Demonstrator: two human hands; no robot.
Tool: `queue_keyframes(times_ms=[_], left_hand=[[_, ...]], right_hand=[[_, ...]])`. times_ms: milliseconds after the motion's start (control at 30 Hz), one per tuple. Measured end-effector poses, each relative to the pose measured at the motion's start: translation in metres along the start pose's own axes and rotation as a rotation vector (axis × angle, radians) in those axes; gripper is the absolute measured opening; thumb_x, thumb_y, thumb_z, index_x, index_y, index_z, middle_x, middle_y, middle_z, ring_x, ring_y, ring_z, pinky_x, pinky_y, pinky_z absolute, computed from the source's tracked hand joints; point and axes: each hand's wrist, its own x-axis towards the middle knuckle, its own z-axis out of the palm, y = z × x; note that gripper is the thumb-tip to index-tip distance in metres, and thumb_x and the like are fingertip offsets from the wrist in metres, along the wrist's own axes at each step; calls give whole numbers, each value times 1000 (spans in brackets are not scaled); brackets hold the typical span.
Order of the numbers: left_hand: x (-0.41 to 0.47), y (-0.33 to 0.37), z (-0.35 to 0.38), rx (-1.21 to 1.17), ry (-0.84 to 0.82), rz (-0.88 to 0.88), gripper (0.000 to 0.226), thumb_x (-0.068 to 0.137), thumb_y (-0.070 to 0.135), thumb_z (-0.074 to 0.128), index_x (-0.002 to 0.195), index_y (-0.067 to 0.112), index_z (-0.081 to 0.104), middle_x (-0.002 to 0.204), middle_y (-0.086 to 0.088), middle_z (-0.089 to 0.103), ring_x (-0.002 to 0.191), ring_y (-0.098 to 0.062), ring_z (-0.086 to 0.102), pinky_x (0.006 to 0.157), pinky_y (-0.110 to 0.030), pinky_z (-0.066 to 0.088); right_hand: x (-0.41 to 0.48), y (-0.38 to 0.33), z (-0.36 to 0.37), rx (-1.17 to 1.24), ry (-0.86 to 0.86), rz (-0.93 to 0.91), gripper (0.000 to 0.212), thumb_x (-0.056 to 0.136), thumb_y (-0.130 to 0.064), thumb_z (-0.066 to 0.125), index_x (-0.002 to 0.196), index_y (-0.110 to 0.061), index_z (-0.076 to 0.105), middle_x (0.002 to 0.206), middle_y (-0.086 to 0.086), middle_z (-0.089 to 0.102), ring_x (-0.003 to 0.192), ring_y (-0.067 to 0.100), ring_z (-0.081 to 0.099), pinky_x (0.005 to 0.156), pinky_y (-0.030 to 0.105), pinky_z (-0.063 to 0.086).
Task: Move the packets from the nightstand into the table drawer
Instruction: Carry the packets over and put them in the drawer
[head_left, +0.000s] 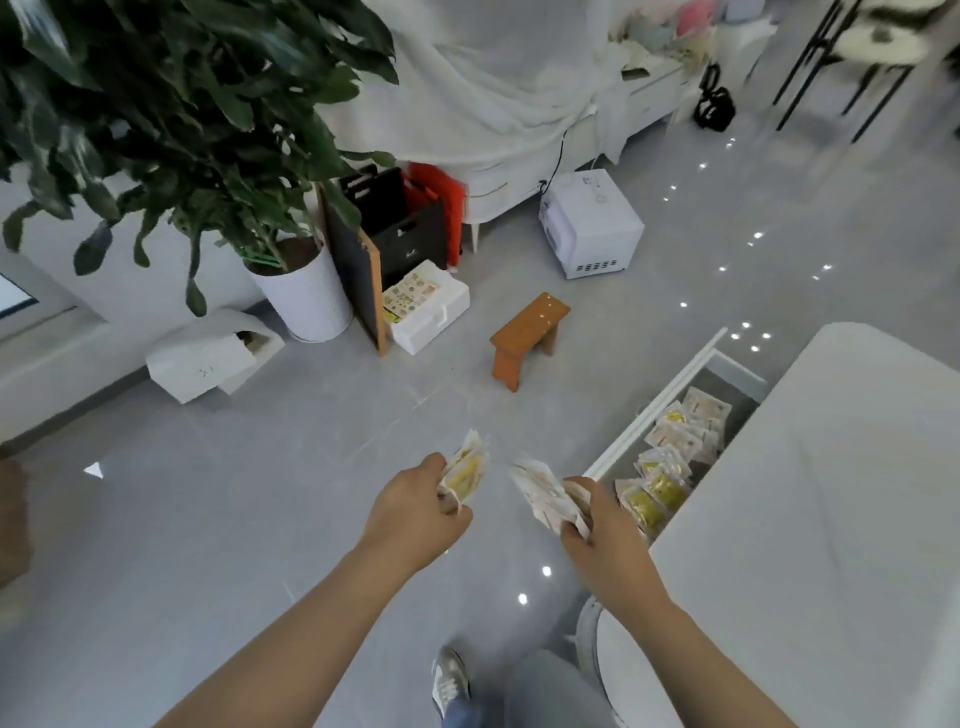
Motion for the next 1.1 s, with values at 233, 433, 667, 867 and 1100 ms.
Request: queue_keyframes(times_ms=[233, 433, 667, 867, 1100], left_hand=[[73, 27, 1, 42, -78, 117, 21, 78, 25, 60, 91, 13, 48, 69, 0, 53, 70, -23, 57, 57, -30, 42], [144, 72, 1, 81, -128, 187, 20, 78, 23, 60, 84, 12, 45, 65, 2, 48, 60, -17, 48, 49, -26, 34], [211, 127, 7, 106, -189, 300, 24, 76, 27, 64, 86, 11, 49, 72, -6, 57, 70, -25, 57, 62, -35, 47], [266, 167, 18, 143, -296, 424, 32, 76, 27, 64, 103, 13, 55, 88, -7, 65, 81, -26, 62, 71, -39, 53], [349, 200, 16, 243, -439, 571, 30, 78, 28, 63, 102, 13, 55, 88, -5, 64, 80, -23, 62, 68, -36, 52]], right_hand=[[49, 6, -15, 70, 79, 95, 30, 92, -16, 52, 112, -38, 49, 88, -9, 65, 79, 11, 64, 74, 35, 57], [104, 19, -47, 78, 171, 147, 28, 91, -14, 51, 112, -32, 51, 88, -5, 66, 78, 11, 62, 69, 33, 55], [147, 36, -83, 121, 275, 215, 31, 88, -12, 51, 112, -31, 52, 89, -6, 67, 76, 9, 62, 66, 29, 51], [177, 43, -98, 202, 366, 313, 32, 88, -11, 51, 105, -38, 50, 91, -11, 67, 79, 4, 61, 67, 21, 50], [214, 33, -103, 293, 569, 475, 31, 89, -11, 53, 110, -34, 49, 88, -19, 62, 71, -9, 59, 60, 7, 44]])
